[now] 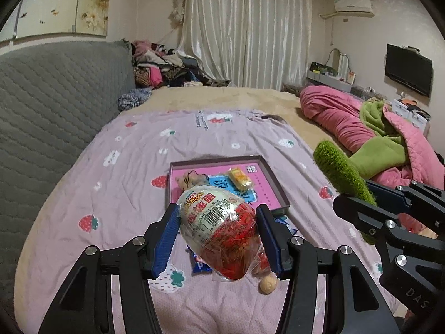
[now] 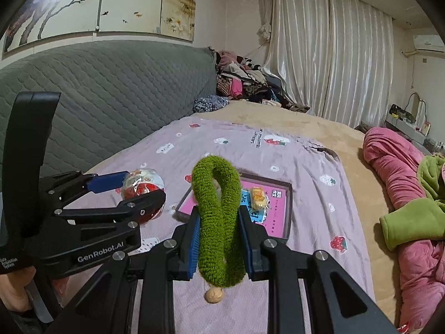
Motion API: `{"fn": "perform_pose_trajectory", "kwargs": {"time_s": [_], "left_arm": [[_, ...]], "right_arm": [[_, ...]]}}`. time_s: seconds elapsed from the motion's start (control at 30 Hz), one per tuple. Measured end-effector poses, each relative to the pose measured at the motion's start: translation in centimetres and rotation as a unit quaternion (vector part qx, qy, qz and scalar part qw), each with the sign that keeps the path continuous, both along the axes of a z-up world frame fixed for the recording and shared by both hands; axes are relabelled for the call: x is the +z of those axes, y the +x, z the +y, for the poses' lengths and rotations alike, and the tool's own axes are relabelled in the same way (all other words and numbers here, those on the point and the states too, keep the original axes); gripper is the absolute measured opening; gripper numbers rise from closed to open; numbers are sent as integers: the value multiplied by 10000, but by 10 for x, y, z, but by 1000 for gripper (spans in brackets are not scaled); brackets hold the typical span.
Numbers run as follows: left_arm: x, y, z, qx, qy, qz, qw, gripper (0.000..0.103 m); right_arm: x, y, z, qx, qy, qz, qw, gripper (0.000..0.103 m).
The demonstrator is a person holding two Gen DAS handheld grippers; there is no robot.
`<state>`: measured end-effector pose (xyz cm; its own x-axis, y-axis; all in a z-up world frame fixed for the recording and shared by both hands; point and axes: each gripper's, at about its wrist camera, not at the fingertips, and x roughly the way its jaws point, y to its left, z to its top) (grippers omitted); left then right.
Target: Organize objects
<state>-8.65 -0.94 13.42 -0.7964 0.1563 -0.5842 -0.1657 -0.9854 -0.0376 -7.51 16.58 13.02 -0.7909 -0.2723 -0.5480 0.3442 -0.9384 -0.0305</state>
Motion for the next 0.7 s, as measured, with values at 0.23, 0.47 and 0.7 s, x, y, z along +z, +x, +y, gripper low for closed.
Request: {"fn": "perform_pose_trajectory", "kwargs": {"time_s": [0.23, 0.47, 0.7], "left_arm": [[9, -8, 4, -23, -8, 74, 10000, 58], [15, -29, 9, -16, -38, 144, 9999, 58], [10, -63, 9, 66, 2, 133, 9999, 58]], "right_arm": [[7, -11, 4, -19, -46, 37, 10000, 26], [14, -33, 9, -17, -173, 89, 9998, 26], [9, -66, 15, -43, -322, 48, 9995, 26]]}}
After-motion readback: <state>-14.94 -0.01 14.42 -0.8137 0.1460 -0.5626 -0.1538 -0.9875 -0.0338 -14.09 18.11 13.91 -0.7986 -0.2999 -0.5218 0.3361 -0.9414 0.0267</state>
